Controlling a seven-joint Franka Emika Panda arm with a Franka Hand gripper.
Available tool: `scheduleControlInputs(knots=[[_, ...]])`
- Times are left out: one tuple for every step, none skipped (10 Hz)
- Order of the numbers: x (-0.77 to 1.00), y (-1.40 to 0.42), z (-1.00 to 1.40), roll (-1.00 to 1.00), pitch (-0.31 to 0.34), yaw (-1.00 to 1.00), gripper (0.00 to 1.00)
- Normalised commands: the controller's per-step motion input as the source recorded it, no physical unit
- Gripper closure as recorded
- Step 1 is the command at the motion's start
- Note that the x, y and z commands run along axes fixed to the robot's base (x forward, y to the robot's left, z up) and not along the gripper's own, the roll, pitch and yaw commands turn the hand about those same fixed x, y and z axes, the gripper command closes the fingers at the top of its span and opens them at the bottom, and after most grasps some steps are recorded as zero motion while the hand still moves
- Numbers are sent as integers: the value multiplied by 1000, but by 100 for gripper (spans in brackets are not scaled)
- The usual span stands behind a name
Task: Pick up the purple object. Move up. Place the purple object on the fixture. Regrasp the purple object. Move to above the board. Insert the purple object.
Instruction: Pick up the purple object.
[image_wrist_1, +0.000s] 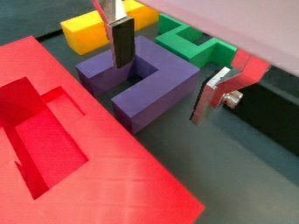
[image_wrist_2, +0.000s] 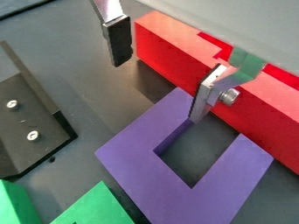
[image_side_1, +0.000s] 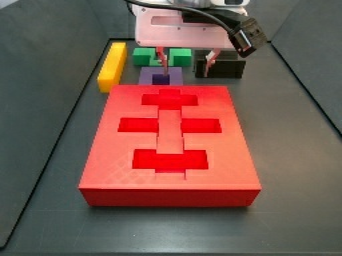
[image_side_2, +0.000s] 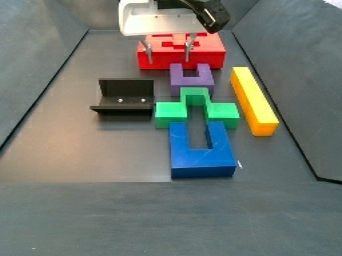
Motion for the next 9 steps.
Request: scheduleControlInputs(knots=[[0,-49,-131,-47,0,-391,0],[-163,0,-111,-56,0,-291,0],[-183,0,-120,-114,0,-223,0],[-69,0,-191,-93,0,-106,0],[-54,-31,-186,-87,0,0,0],[-43,-74,-160,-83,0,6,0],[-14,-80,-166,-87,0,14,0],[0,-57,-117,-100,0,14,0],[-54,-26,-114,-100,0,0,0]])
